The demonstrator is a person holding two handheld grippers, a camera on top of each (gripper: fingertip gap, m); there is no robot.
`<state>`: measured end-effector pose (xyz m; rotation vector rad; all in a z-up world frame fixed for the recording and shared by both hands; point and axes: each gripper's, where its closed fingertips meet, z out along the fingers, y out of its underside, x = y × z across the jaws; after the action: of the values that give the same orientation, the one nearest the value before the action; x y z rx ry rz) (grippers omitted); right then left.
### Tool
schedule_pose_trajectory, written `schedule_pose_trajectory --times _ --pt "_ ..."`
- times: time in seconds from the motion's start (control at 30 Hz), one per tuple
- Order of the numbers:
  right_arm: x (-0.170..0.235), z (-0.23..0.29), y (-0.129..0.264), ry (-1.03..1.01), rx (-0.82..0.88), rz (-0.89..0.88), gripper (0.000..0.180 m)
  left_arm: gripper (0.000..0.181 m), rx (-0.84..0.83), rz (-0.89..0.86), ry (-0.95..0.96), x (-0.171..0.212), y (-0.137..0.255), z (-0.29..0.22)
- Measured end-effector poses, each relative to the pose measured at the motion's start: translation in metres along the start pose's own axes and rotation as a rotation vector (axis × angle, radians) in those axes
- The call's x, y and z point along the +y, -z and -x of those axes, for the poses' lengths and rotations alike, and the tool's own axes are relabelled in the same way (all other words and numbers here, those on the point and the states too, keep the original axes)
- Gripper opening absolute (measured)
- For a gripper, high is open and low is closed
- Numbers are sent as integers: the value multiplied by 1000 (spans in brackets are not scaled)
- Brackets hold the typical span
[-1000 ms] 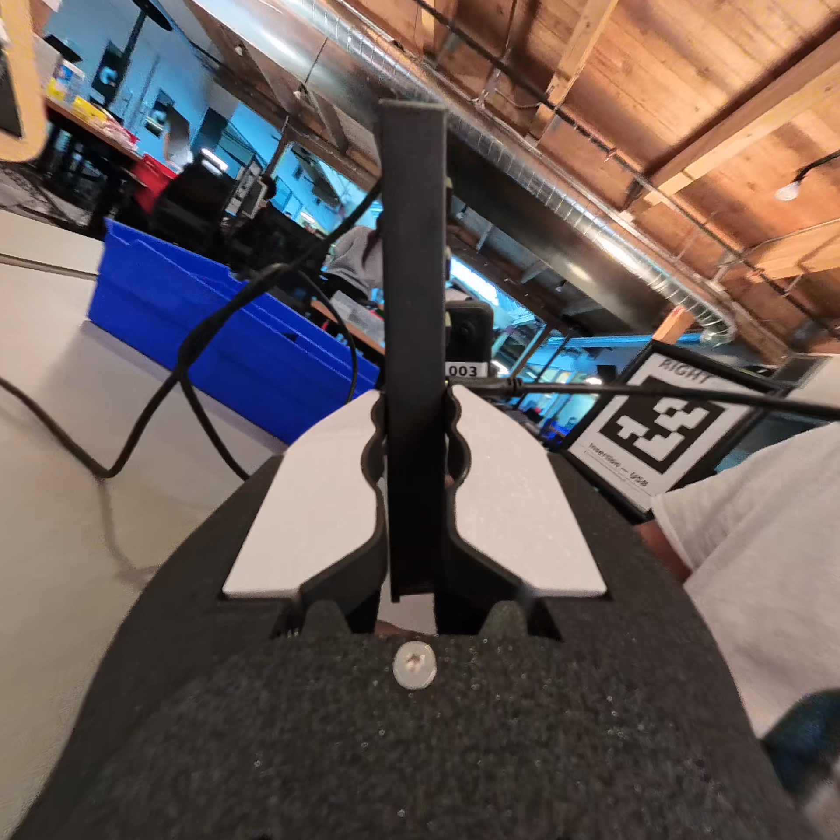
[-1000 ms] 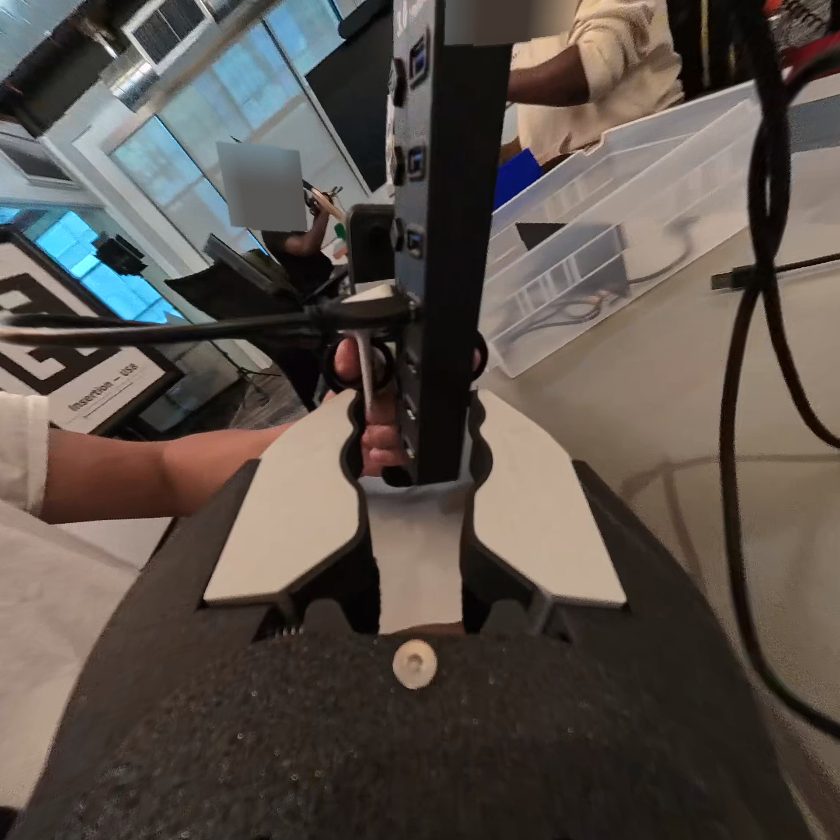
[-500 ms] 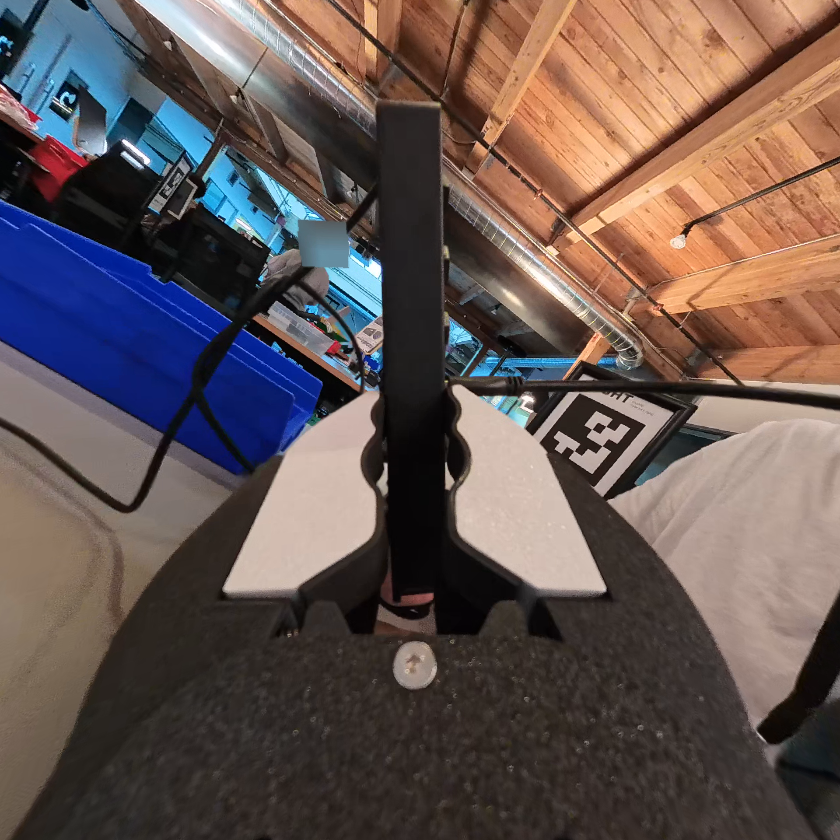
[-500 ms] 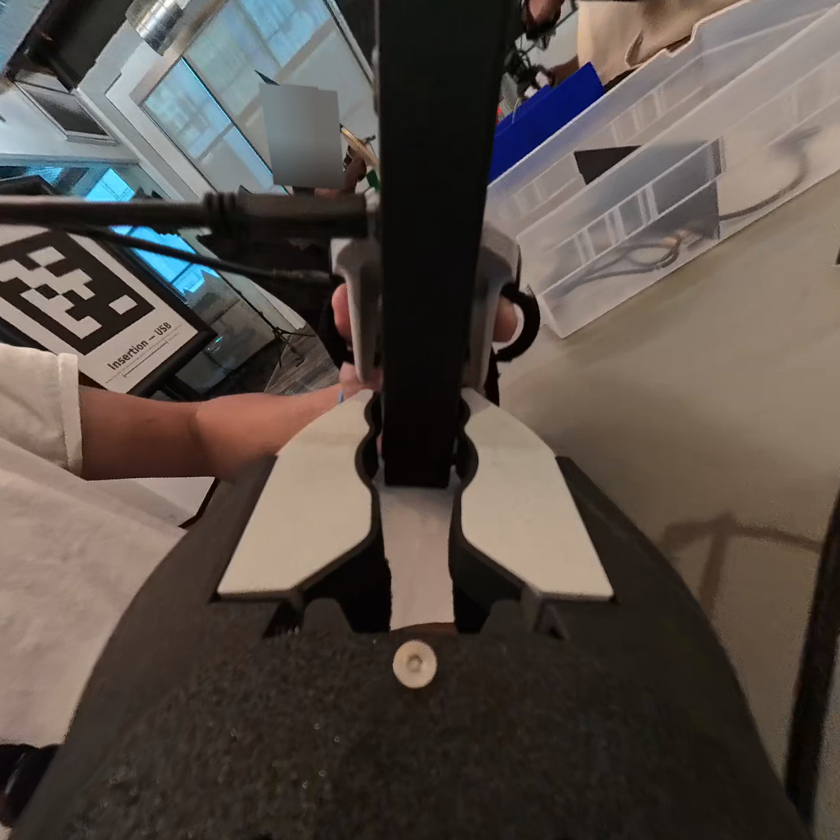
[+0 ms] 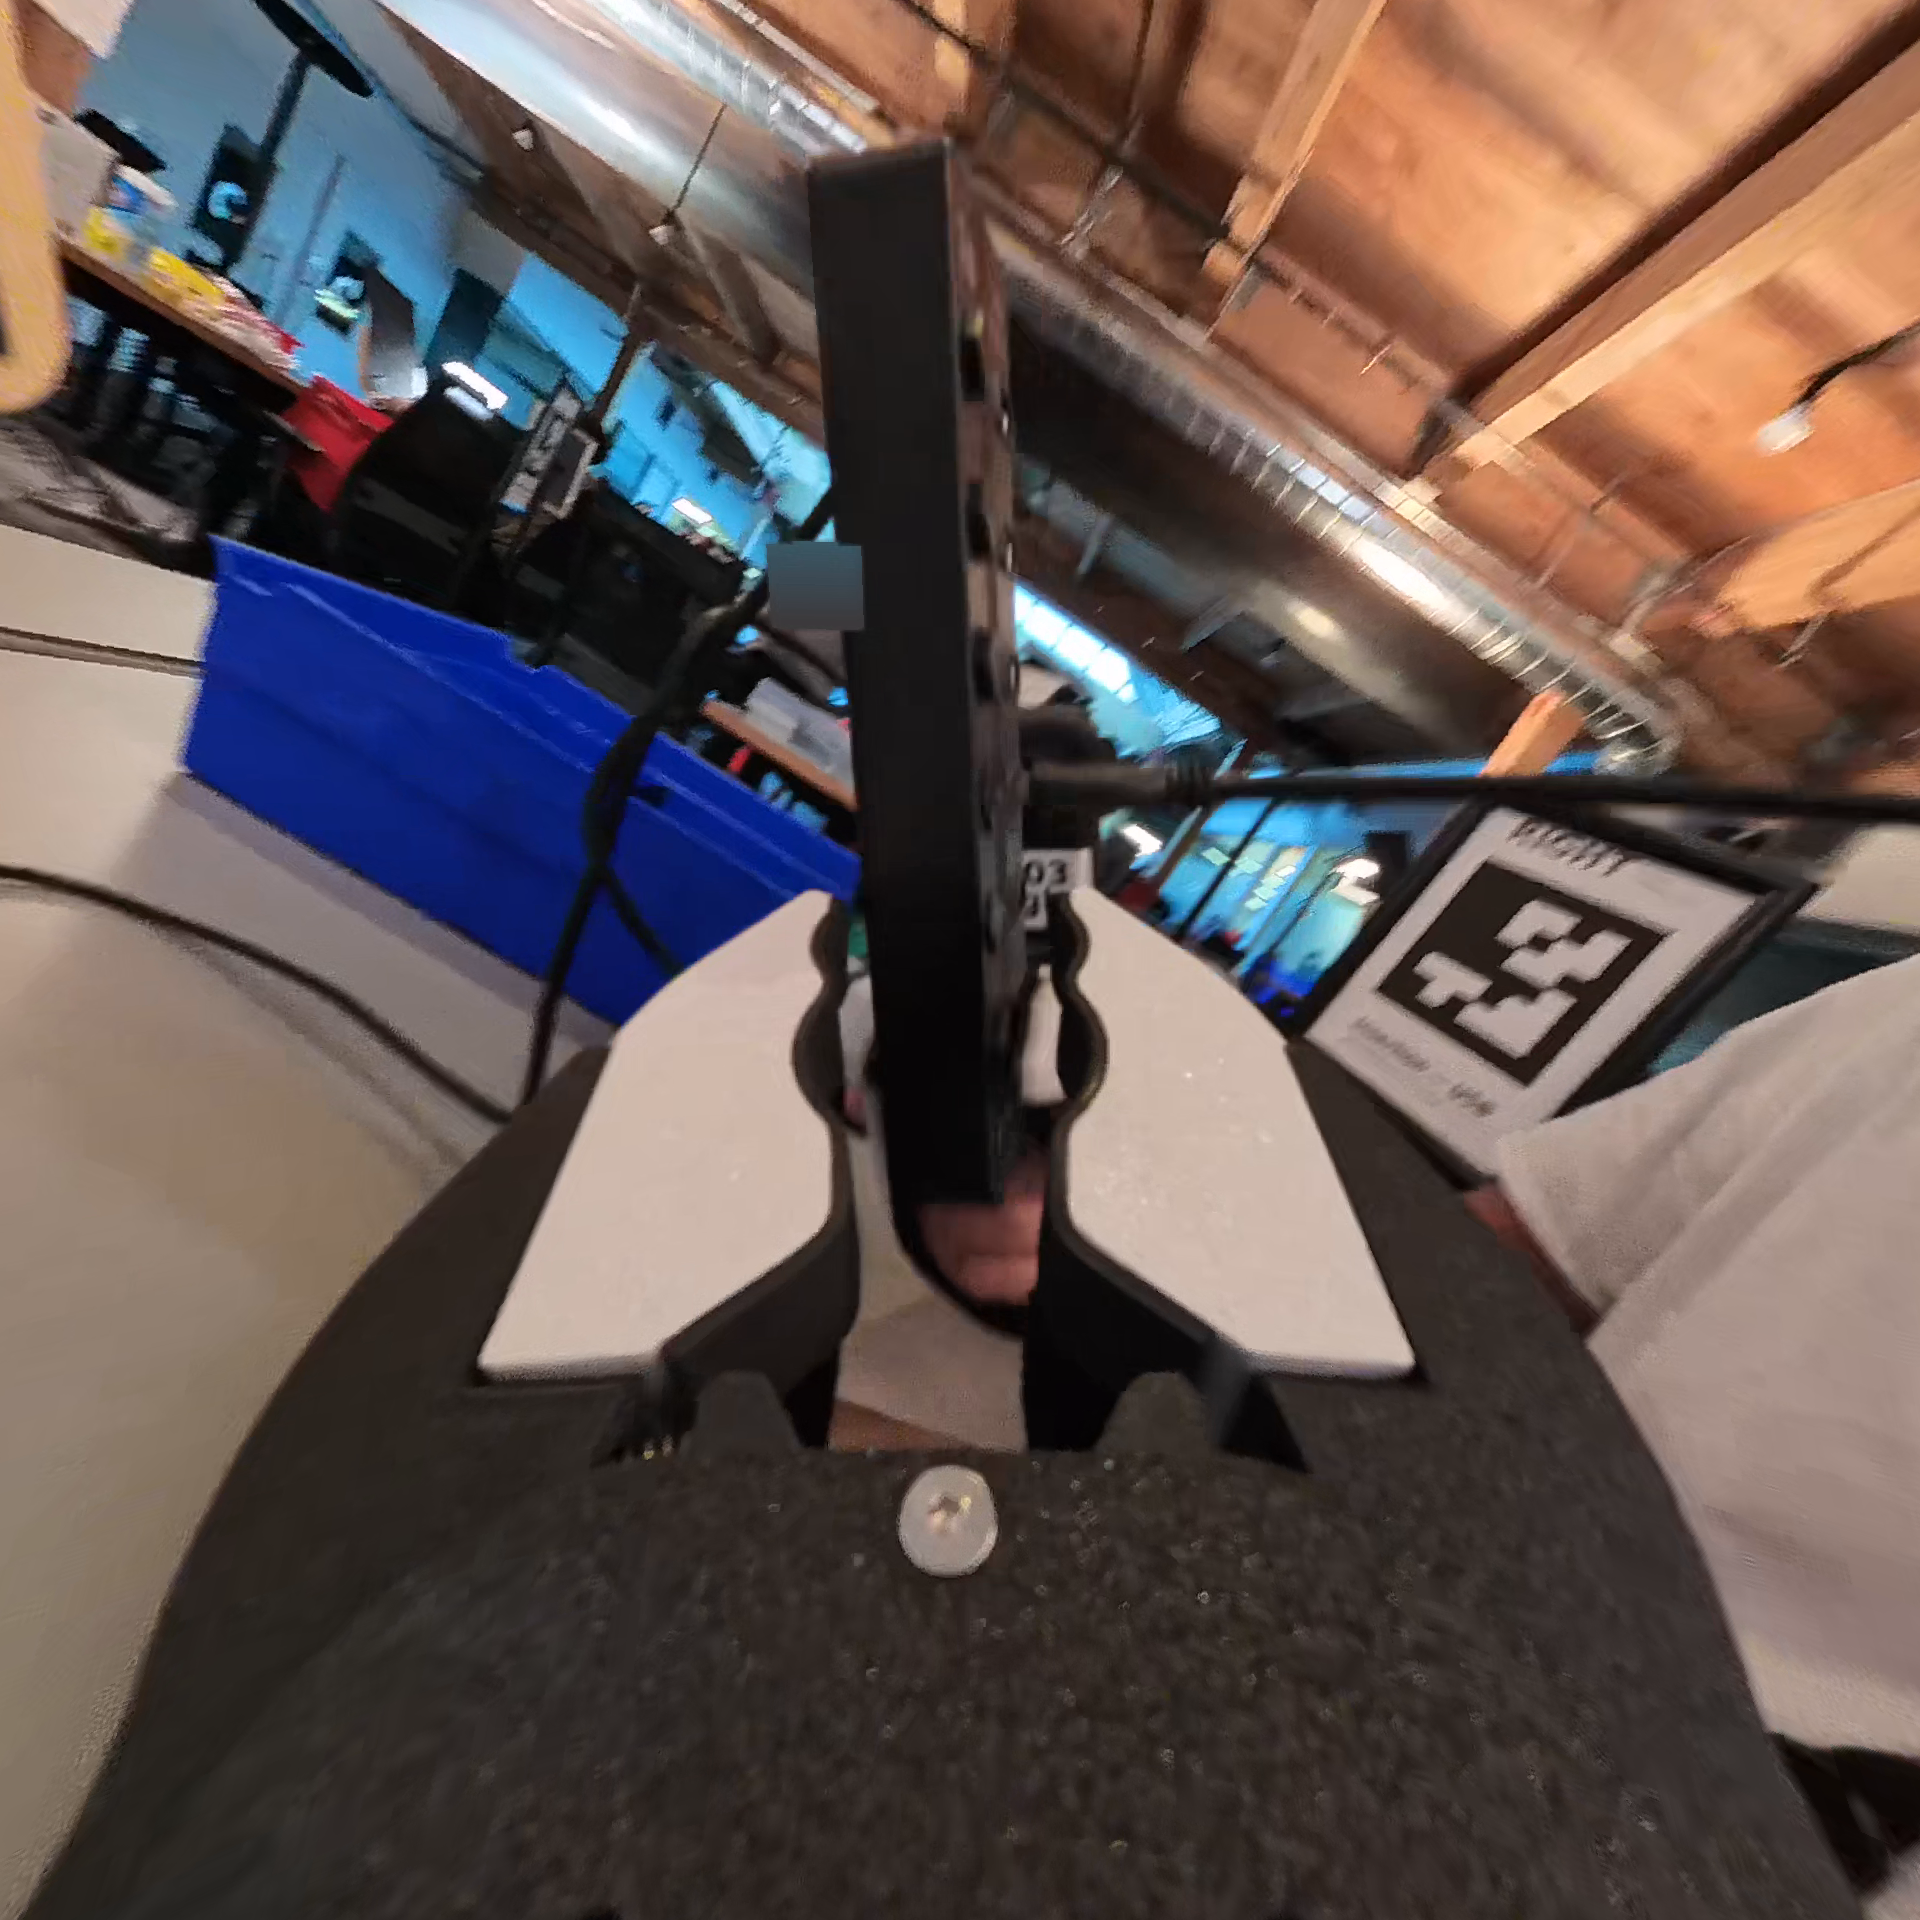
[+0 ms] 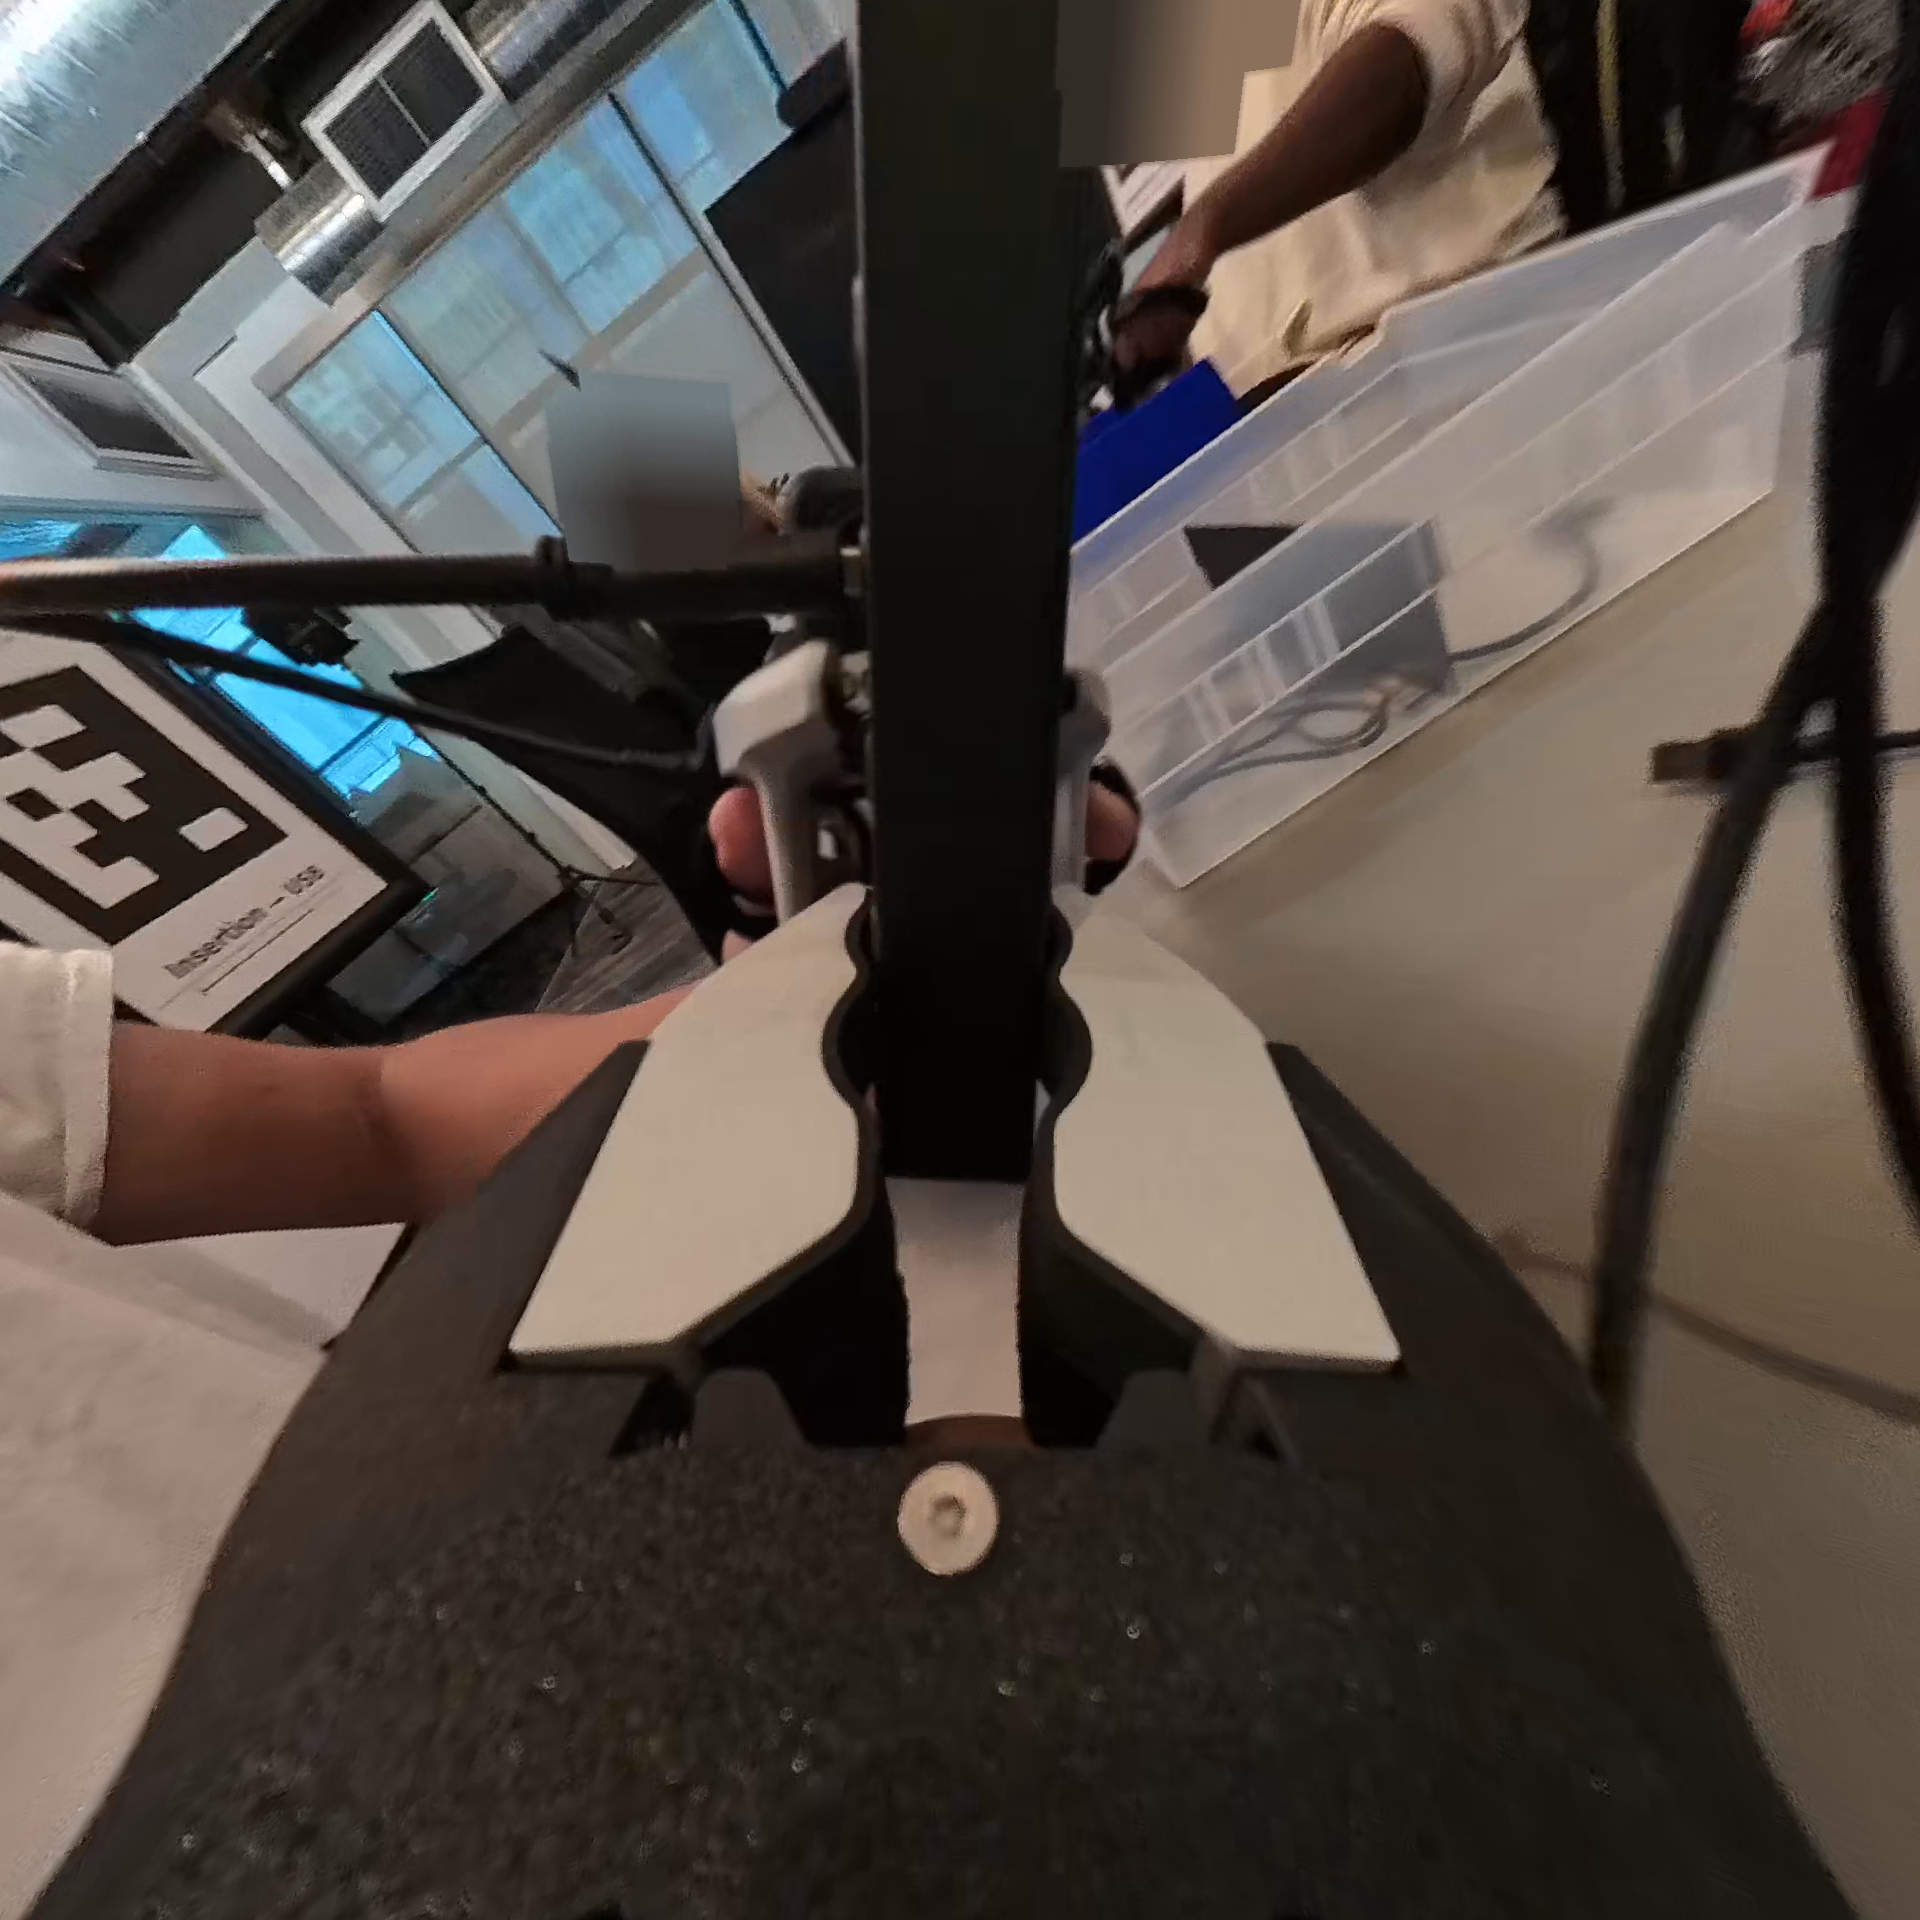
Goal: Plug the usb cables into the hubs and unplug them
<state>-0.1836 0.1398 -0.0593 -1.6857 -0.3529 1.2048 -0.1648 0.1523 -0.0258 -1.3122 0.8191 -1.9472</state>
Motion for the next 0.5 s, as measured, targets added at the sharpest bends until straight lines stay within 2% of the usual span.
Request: schedule_pose_trajectory --times 0.17,0.33,0.4,0.5 --pt "-62 -34 22 50 47 -193 26 37 -210 101 -73 12 19 24" --pt "-127 -78 18 326 232 -276 25 32 -394 301 -74 45 33 32" --pt "-139 -102 6 367 275 -267 26 32 -424 381 -75 66 36 25" --pt "-132 -147 -13 417 360 -215 25 32 -440 506 -54 107 47 1"
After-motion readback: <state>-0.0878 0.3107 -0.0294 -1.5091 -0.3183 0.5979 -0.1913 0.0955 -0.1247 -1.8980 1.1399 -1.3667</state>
